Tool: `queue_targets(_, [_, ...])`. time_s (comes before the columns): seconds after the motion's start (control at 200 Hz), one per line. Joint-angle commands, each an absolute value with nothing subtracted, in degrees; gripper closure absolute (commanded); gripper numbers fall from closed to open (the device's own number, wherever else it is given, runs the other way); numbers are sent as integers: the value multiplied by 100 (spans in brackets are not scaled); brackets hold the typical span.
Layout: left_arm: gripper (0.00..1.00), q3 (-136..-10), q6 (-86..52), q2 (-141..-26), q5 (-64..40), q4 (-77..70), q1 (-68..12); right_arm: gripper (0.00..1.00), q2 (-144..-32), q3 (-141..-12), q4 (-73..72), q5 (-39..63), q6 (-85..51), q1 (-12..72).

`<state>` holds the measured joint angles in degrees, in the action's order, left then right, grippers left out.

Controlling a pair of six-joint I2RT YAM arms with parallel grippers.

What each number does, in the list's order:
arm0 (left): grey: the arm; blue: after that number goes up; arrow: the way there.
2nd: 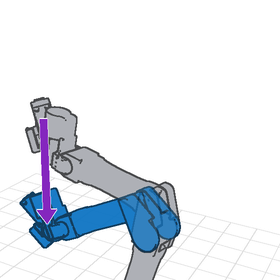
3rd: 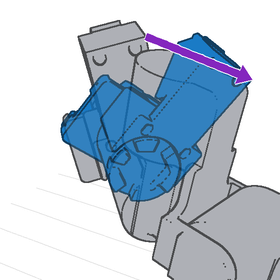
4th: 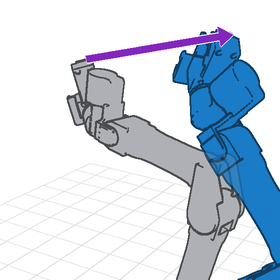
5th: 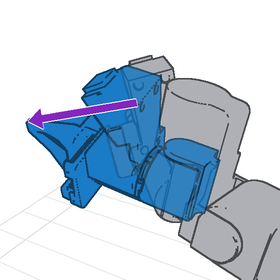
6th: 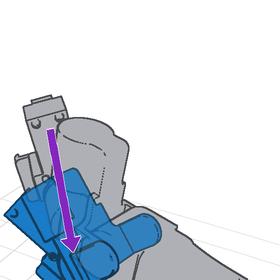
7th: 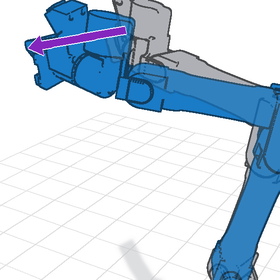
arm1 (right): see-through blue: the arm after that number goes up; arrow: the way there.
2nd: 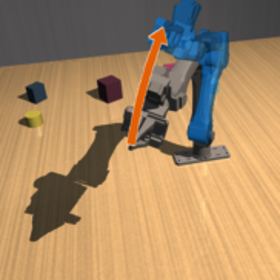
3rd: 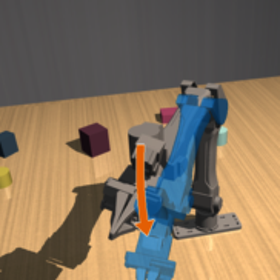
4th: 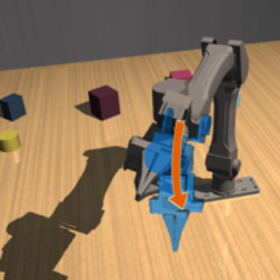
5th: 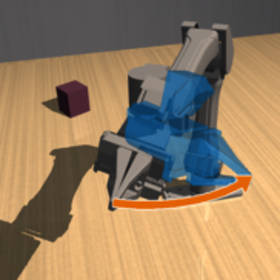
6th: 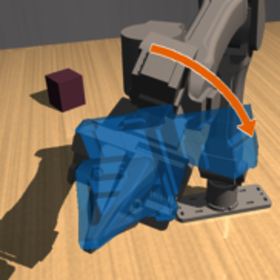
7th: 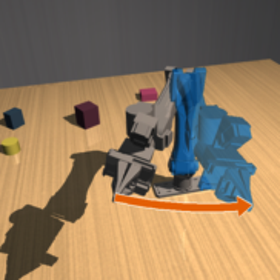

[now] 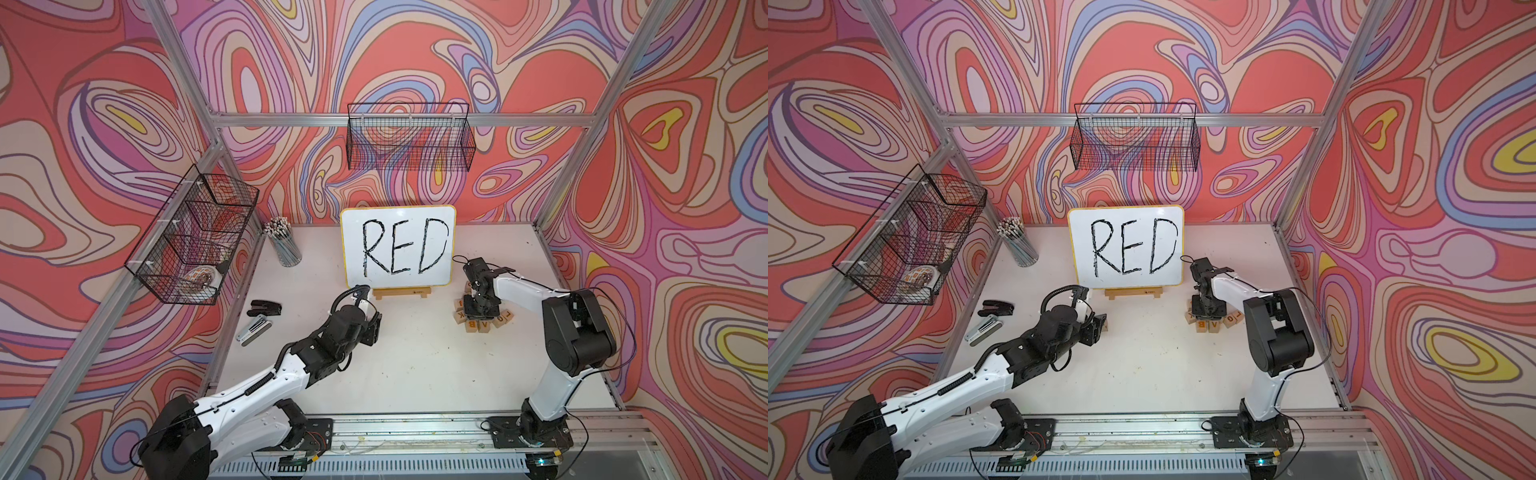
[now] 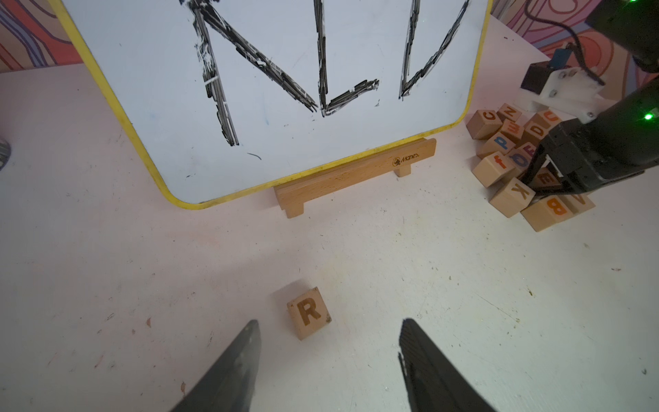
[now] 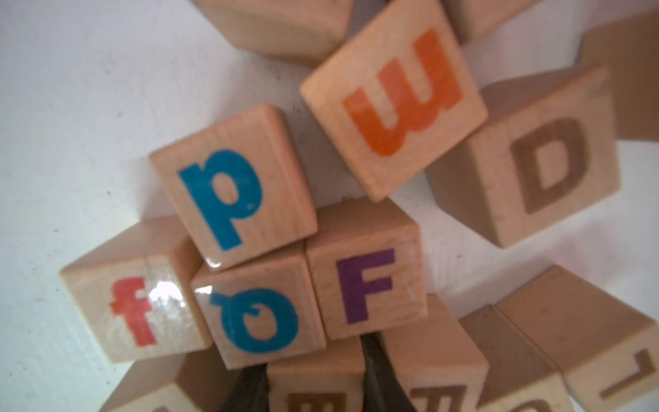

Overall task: Assemble the uppercase word "red" with letter blocks
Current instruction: Pick up the letter block from the center of the board.

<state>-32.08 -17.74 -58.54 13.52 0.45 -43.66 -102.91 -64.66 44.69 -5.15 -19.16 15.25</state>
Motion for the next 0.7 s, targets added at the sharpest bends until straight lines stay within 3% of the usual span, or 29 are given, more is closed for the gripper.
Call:
queue_targets(0.0, [35, -3155, -1732, -5765, 1427, 173, -4324, 75, -10187, -6630, 4611, -676, -1942, 1546])
queue_targets(0.321, [35, -3100, -1758, -5896, 1373, -10, -4255, 78, -9459, -7074, 5329, -906, -1929, 1685])
queue_targets(0.696, [35, -3024, -1784, -5865, 1301, -70, -4131, 78, -9501, -7752, 5868, -1208, -2604, 2996])
